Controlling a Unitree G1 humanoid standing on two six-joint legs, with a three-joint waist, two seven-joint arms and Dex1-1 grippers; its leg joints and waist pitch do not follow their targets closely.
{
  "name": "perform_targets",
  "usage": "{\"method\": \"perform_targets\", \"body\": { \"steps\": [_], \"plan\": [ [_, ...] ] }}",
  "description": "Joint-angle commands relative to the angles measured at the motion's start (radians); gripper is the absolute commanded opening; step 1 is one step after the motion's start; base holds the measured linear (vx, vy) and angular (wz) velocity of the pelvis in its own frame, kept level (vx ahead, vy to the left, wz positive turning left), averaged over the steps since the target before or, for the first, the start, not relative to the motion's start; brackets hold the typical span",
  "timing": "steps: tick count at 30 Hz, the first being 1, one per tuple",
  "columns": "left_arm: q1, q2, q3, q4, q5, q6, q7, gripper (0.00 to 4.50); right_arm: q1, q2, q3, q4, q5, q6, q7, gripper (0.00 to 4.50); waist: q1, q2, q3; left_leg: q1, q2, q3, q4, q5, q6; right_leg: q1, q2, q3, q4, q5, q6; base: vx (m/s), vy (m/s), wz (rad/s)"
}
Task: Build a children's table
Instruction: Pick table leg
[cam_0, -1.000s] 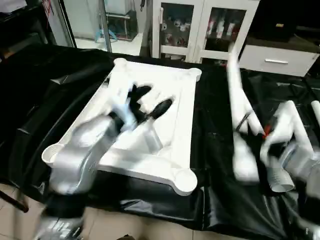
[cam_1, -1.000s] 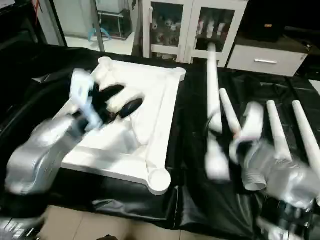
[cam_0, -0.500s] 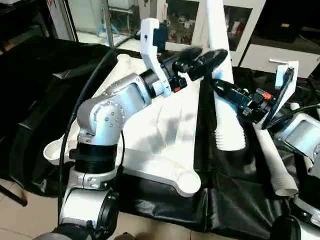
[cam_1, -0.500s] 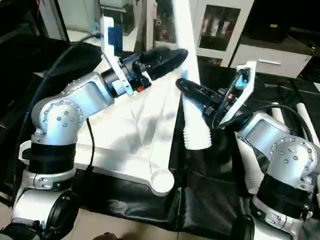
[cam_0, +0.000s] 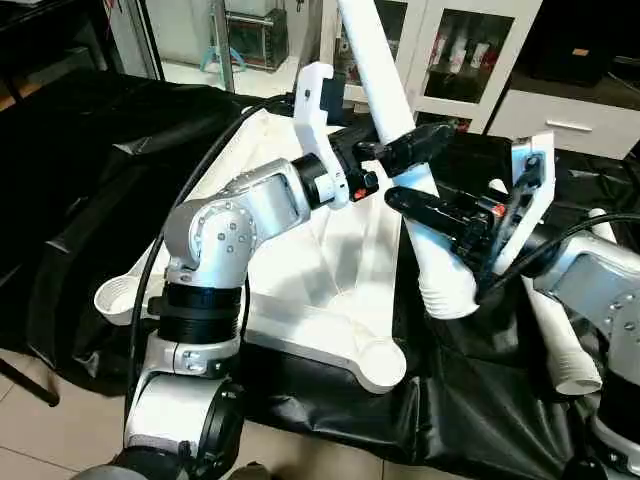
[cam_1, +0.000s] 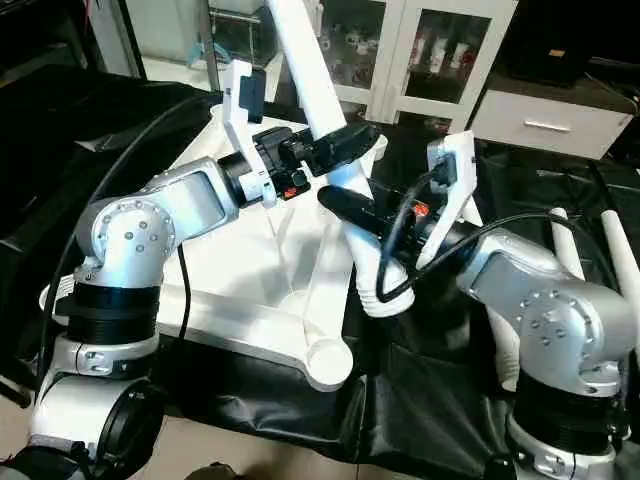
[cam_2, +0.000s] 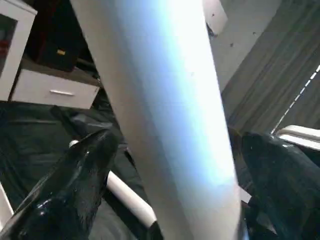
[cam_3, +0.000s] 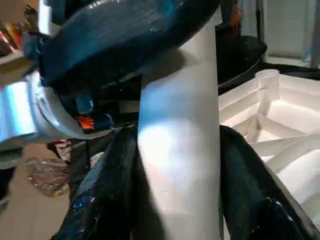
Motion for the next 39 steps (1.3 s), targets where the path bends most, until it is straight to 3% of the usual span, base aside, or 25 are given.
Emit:
{"method": "perform_targets", "body": {
  "steps": [1,7,23,35,36,37,39],
  "plan": [
    [-0.028,-0.009,0.015,0.021,-0.007,0.012,0.034,4.13,0.004,-0.014,0.009,-0.03,-0.02,-0.041,-0.007,1.79,0.002,-0.006,-0.074,0.02,0.106,-0.034,-0.069,0.019,0.053,0.054,-0.103,0.038,-0.06,0.03,-0.275,0.0,0.0,0.0],
    [-0.031,-0.008,0.02,0.037,-0.005,0.02,0.057,3.63,0.024,-0.031,0.076,-0.027,-0.086,-0.095,-0.007,1.79,0.003,-0.007,-0.075,0.019,0.107,-0.034,-0.067,0.032,0.061,0.056,-0.104,0.038,-0.058,0.059,-0.275,0.0,0.0,0.0],
    [-0.028,0.001,0.0,0.027,0.006,0.041,0.061,2.31,0.025,-0.028,0.098,0.004,-0.107,-0.16,-0.025,1.79,0.004,-0.003,-0.075,0.019,0.107,-0.034,-0.066,0.017,0.072,0.056,-0.105,0.038,-0.058,0.05,-0.288,0.0,0.0,0.0],
    [-0.03,0.014,-0.011,0.028,0.033,0.011,0.054,1.97,0.017,-0.032,0.107,0.021,-0.11,-0.183,-0.045,1.79,0.003,-0.004,-0.075,0.02,0.107,-0.034,-0.066,0.015,0.07,0.055,-0.103,0.038,-0.058,0.052,-0.287,0.0,0.0,0.0],
    [-0.032,0.024,-0.026,0.025,0.053,-0.008,0.054,1.97,0.013,-0.048,0.13,0.027,-0.154,-0.217,-0.052,1.79,0.004,-0.005,-0.075,0.02,0.107,-0.034,-0.066,0.016,0.069,0.055,-0.103,0.038,-0.057,0.054,-0.286,0.0,0.0,0.0],
    [-0.034,0.03,-0.035,0.021,0.061,-0.017,0.049,1.95,0.011,-0.033,0.139,0.046,-0.191,-0.311,-0.043,1.79,0.003,-0.005,-0.076,0.02,0.107,-0.034,-0.067,0.019,0.065,0.055,-0.102,0.037,-0.057,0.055,-0.279,0.0,0.0,0.0],
    [-0.036,0.034,-0.041,0.017,0.065,-0.022,0.045,1.93,0.007,-0.039,0.15,0.061,-0.197,-0.316,-0.032,2.35,0.001,-0.004,-0.076,0.019,0.107,-0.033,-0.067,0.005,0.058,0.055,-0.105,0.038,-0.058,0.047,-0.278,0.0,0.0,0.0]
  ]
}}
